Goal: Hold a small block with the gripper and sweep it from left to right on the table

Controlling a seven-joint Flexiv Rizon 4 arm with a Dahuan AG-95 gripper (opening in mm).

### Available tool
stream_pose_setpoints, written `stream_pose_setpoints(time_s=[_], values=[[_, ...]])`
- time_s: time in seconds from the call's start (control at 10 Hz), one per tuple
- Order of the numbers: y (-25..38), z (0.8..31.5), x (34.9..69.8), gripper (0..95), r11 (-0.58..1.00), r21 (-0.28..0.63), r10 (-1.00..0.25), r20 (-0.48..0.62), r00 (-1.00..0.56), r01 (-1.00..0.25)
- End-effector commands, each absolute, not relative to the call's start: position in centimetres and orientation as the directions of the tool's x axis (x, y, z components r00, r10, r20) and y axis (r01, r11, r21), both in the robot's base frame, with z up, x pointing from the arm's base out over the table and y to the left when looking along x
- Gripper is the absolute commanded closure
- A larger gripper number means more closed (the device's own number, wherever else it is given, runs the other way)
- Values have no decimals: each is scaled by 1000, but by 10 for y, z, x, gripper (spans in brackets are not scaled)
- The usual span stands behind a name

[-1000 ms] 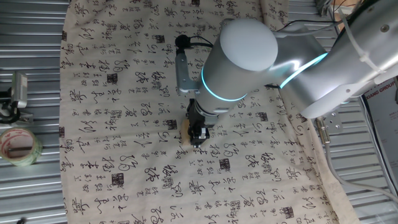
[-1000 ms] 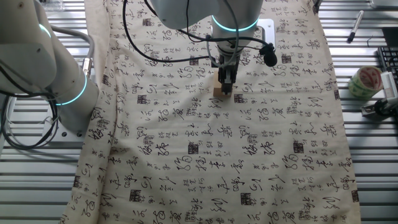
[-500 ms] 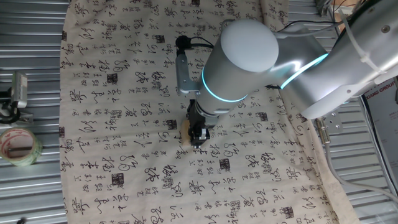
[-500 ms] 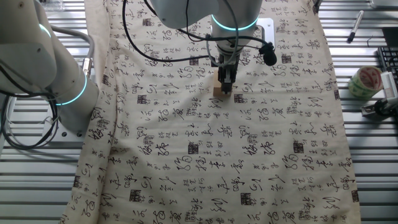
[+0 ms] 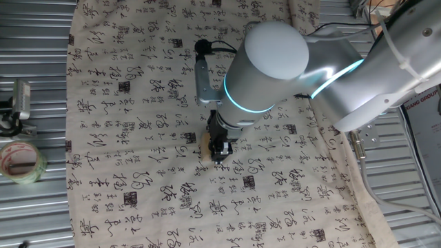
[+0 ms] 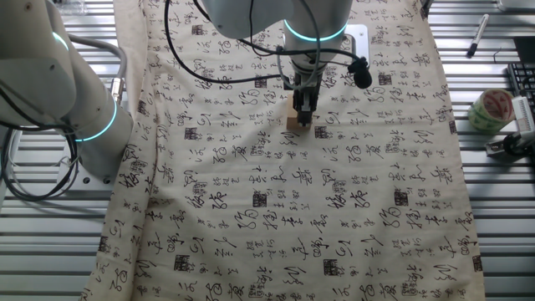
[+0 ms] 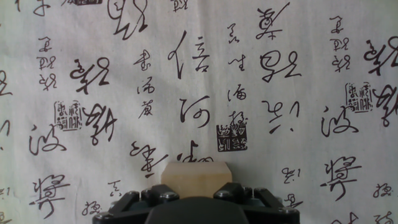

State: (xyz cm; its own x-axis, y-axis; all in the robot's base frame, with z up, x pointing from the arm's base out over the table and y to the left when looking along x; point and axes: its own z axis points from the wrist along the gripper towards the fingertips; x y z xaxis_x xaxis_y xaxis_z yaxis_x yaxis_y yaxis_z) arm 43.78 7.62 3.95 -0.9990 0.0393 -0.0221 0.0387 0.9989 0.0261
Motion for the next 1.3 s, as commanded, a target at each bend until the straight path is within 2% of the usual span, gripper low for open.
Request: stream_pose_setpoints(time_s=[0.1, 0.9, 1.1, 1.2, 1.3], values=[[77, 27, 438, 950, 999, 30, 40, -20, -999, 40], [76, 27, 438, 950, 1000, 12, 11, -23, -1000, 10], [76, 27, 438, 570, 1000, 13, 5, -23, -1000, 5], [76, 27, 438, 570, 1000, 14, -1, -22, -1000, -1], [76, 27, 438, 380, 1000, 14, 0, -19, -1000, -1]])
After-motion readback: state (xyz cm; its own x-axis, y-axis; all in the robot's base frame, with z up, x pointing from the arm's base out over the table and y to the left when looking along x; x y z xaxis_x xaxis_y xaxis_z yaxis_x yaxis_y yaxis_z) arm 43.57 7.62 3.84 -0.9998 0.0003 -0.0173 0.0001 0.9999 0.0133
